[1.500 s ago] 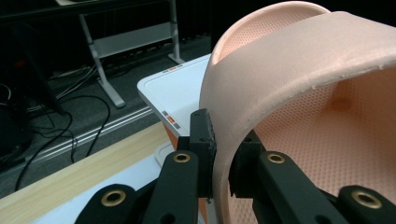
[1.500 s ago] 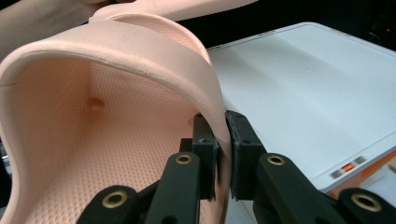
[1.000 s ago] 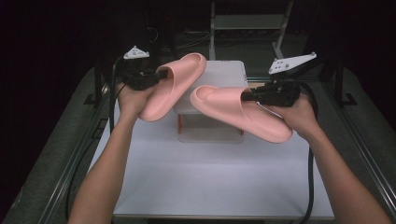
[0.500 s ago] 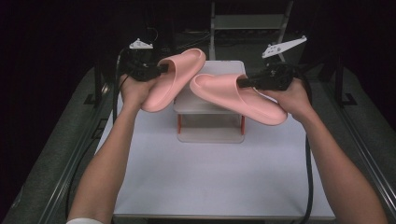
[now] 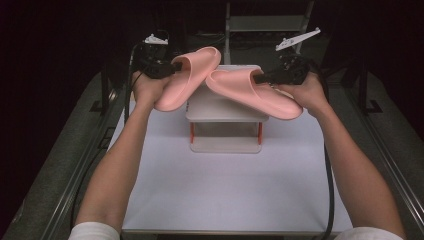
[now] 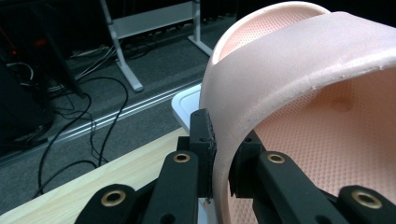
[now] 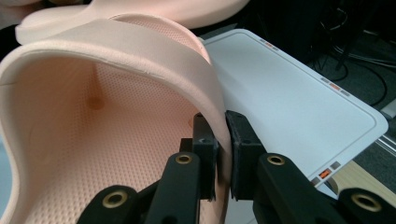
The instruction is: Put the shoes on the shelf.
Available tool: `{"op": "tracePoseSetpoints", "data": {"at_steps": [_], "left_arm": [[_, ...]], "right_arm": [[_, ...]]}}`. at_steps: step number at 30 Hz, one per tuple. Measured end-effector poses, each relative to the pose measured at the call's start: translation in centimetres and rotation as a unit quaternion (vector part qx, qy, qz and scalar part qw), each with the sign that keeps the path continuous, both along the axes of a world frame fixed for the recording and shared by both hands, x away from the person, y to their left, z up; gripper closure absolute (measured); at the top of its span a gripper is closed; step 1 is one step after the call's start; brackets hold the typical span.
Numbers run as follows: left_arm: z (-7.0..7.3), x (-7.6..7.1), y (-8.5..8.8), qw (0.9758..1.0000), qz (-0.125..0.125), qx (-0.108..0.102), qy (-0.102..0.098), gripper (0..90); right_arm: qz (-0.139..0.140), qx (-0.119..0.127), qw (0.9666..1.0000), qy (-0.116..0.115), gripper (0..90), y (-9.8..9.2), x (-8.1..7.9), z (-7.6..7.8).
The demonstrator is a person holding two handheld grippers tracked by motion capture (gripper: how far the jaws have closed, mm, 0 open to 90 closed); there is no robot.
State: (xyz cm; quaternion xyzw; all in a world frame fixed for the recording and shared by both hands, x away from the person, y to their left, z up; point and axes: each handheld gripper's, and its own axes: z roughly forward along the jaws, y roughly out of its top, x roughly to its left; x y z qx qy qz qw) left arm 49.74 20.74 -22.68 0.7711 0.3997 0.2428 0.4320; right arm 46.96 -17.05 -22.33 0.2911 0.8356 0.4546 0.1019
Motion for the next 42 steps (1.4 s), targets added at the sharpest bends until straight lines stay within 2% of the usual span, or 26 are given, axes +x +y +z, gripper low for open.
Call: {"op": "tracePoseSetpoints", "data": {"at_steps": [10, 21, 28, 42], "left_arm": [[-0.7, 1.2, -0.1, 0.9997, 0.011, 0.012, 0.017, 81.9], [-0.9, 1.7, -0.3, 0.9995, 0.016, 0.018, 0.022, 81.8], [-1.1, 1.9, -0.5, 0.9992, 0.016, 0.024, 0.026, 81.8], [-1.3, 2.0, -1.0, 0.9990, 0.014, 0.028, 0.031, 81.8]], "right_arm": [[-0.028, -0.010, 0.9995, 0.009, 82.5, -0.4, 1.8, -0.2], [-0.064, -0.010, 0.9977, 0.017, 82.6, -1.1, 3.5, -0.6], [-0.092, -0.016, 0.9953, 0.028, 82.5, -1.2, 4.4, -1.1], [-0.149, -0.021, 0.9884, 0.023, 82.5, -1.4, 5.2, -1.4]]}}
